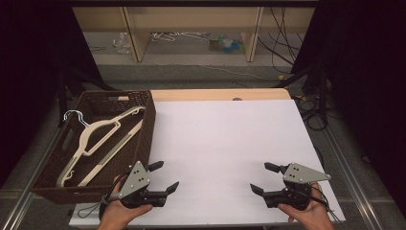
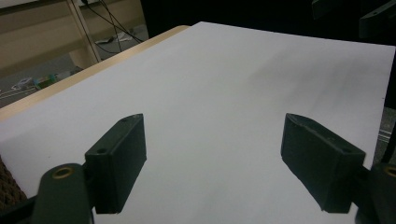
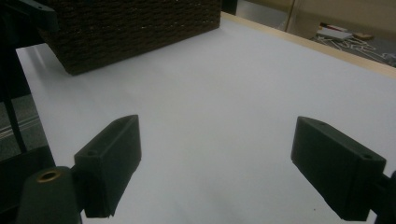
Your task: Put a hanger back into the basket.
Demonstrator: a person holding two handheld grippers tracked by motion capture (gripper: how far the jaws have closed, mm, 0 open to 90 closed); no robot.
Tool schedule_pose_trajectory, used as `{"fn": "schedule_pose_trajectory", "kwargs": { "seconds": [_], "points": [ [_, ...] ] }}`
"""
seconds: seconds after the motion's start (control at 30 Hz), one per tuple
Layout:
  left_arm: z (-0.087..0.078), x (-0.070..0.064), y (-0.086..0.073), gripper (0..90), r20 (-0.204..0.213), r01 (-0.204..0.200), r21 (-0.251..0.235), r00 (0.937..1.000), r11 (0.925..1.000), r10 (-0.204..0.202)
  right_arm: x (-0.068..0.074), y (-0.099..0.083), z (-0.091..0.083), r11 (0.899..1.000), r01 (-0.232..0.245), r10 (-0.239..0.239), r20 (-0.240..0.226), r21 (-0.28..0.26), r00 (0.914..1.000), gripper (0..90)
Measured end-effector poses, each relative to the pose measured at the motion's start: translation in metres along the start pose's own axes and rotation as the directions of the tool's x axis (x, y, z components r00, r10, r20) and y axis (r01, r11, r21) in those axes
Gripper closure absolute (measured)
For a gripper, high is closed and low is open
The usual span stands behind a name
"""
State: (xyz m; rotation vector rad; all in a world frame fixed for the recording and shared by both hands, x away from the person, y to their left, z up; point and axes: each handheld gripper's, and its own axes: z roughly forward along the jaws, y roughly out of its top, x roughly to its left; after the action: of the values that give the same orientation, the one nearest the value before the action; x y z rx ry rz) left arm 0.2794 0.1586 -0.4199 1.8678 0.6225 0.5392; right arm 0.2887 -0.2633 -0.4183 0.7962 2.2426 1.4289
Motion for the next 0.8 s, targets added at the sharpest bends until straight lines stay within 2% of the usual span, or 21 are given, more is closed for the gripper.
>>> {"fn": "schedule_pose_trajectory", "kwargs": {
  "seconds": [0.07,0.1,0.17,0.2,0.23,0.3,0.33,0.47,0.8],
  "points": [
    [-0.001,0.0,-0.002,22.2,-0.002,-0.002,-0.004,1.0,1.0,0.002,0.002,0.0,0.0,1.0,-0.007,0.007,-0.006,0.018,1.0,17.1],
    [-0.001,0.0,-0.003,22.3,0.001,0.006,-0.013,1.0,0.9999,-0.006,0.002,0.0,0.001,1.0,-0.011,0.011,-0.025,0.013,0.9996,17.1],
    [-0.003,0.0,-0.004,22.3,-0.006,0.002,-0.009,1.0,1.0,-0.002,0.003,0.001,0.0,1.0,0.014,-0.014,-0.008,0.013,0.9999,17.1],
    [-0.004,0.0,-0.005,22.3,-0.008,0.005,-0.01,1.0,0.9999,-0.005,0.004,0.001,0.0,1.0,0.009,-0.009,-0.003,0.016,1.0,17.1],
    [-0.005,0.0,-0.006,22.3,-0.008,0.005,-0.01,1.0,0.9999,-0.005,0.005,0.001,0.001,1.0,-0.004,0.004,-0.019,0.02,0.9998,17.1],
    [-0.007,0.0,-0.007,22.3,-0.013,-0.008,-0.006,0.9999,1.0,0.008,0.005,0.001,0.0,1.0,0.001,-0.001,-0.012,0.019,0.9999,17.1],
    [-0.008,-0.001,-0.007,22.2,-0.013,-0.005,-0.008,0.9999,1.0,0.005,0.005,0.001,0.0,1.0,0.018,-0.018,-0.001,0.007,0.9998,17.1],
    [-0.011,-0.001,-0.008,22.3,-0.015,0.004,-0.023,0.9999,0.9997,-0.004,0.006,0.001,-0.001,1.0,0.005,-0.005,-0.005,0.013,1.0,17.1],
    [-0.011,0.001,-0.009,22.3,-0.017,0.005,-0.015,0.9998,0.9999,-0.005,0.006,0.0,-0.001,1.0,0.003,-0.003,-0.009,0.018,1.0,17.0]
  ]
}}
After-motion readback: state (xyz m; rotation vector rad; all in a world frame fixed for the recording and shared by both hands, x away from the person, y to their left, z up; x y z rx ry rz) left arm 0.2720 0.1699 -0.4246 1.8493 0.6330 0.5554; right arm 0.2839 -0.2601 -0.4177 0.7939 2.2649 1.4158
